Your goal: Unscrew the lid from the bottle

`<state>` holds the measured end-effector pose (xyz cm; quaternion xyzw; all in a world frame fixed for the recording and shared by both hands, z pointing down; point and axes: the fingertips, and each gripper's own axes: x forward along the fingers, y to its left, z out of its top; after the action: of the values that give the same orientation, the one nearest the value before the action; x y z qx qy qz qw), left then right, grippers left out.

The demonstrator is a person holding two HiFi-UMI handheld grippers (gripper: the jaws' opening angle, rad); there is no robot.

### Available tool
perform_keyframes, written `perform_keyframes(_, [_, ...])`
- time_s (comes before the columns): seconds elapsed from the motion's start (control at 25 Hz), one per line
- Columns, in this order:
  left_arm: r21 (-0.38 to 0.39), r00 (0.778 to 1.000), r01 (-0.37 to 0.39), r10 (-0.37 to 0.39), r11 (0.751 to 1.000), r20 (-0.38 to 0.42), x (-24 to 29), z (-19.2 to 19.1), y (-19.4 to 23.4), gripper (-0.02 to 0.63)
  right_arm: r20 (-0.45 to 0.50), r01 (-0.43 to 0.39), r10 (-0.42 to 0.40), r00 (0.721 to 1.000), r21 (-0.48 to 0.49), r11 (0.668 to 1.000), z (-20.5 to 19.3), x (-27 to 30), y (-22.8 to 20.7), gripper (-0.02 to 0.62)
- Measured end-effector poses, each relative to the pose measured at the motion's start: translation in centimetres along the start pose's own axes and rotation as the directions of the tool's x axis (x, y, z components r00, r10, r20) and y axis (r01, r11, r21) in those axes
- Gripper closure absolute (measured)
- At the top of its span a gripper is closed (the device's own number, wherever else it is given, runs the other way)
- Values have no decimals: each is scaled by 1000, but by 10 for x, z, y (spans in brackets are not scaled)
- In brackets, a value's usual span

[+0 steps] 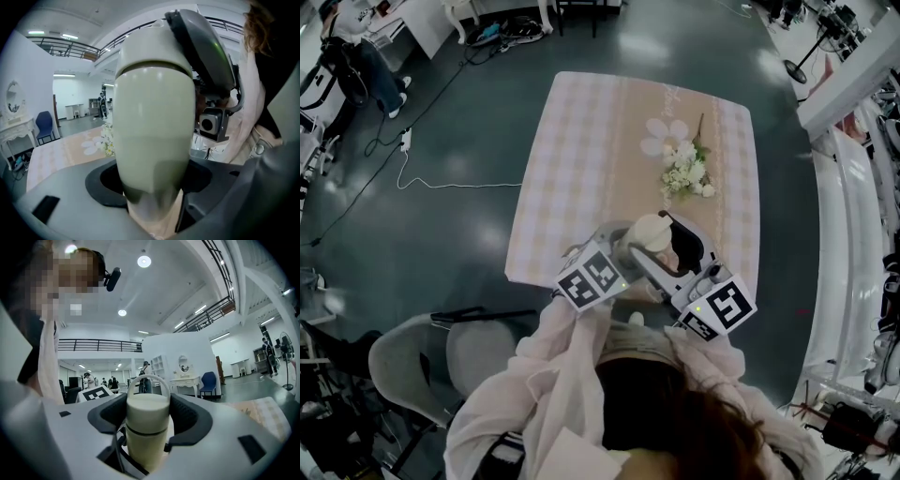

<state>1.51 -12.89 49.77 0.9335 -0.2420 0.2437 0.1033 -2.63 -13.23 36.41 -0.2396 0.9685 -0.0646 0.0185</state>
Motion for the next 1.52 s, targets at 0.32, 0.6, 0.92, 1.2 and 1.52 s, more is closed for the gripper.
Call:
perform_keyframes(0.32, [60,994,113,-113,992,6,-4,-3,-16,291,3,-115,115,993,17,993,1,-8,12,298])
perform_keyframes(0.6, [113,949,311,-315,944,24,-16,1,-41,291,36,-264,263,964,29,964,6,-14,29,298])
perform_keyframes(0.92, [111,931,356,-362,928,37,-18,2,-46,291,50,-293,290,956,51,955,3,-16,29,295])
perform_keyframes(1.2, [-96,996,51,-43,994,74,-12,12,3,291,42,-114,110,993,111,987,-2,-9,3,236])
perform_keyframes(1.52, [-64,999,-49,50,997,12,-3,9,6,291,25,21,-22,999,53,998,3,0,-4,267])
